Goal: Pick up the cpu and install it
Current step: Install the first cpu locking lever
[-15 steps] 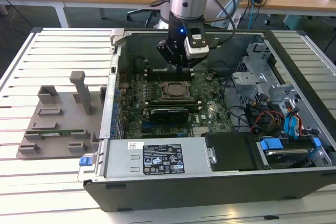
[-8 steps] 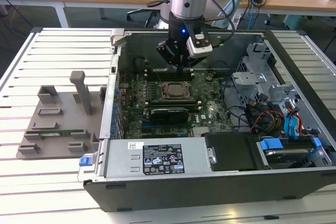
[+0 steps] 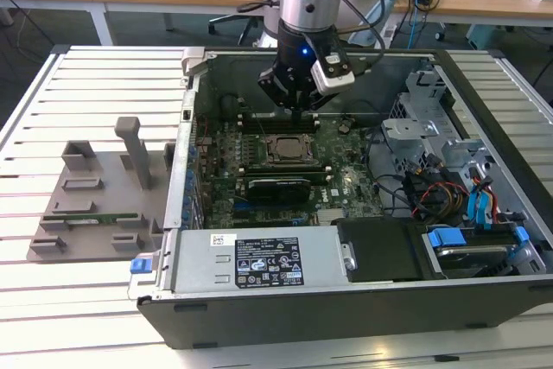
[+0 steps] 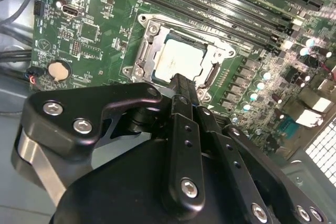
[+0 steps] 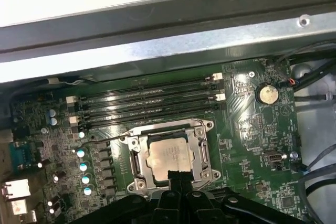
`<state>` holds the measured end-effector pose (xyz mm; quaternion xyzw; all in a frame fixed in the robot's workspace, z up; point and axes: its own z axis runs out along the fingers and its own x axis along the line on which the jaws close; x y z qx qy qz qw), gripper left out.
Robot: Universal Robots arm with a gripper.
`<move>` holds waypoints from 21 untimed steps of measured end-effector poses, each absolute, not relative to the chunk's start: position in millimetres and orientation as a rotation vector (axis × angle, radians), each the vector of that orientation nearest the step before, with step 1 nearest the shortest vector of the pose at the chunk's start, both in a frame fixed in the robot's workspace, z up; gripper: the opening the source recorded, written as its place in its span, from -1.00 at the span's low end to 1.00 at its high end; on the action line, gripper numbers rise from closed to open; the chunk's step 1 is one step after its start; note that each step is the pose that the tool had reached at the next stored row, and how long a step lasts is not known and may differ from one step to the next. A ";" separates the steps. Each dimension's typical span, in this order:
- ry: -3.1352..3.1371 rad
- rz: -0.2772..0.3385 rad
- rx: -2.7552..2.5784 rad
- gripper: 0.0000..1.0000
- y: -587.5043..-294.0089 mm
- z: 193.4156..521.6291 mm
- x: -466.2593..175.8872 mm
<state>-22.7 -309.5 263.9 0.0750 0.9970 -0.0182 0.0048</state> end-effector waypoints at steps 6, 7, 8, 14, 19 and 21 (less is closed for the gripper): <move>3.127 -0.056 0.132 -0.79 -309.5 263.9 -22.7; 3.128 -0.056 0.121 -0.79 -309.5 263.9 -22.7; 3.129 -0.056 0.084 -0.79 -309.5 263.9 -22.7; 3.129 -0.056 0.001 -0.79 -309.5 263.9 -22.7; 3.127 -0.055 -0.079 -0.79 -309.5 263.9 -22.7; 3.126 -0.055 -0.108 -0.79 -309.5 263.9 -22.7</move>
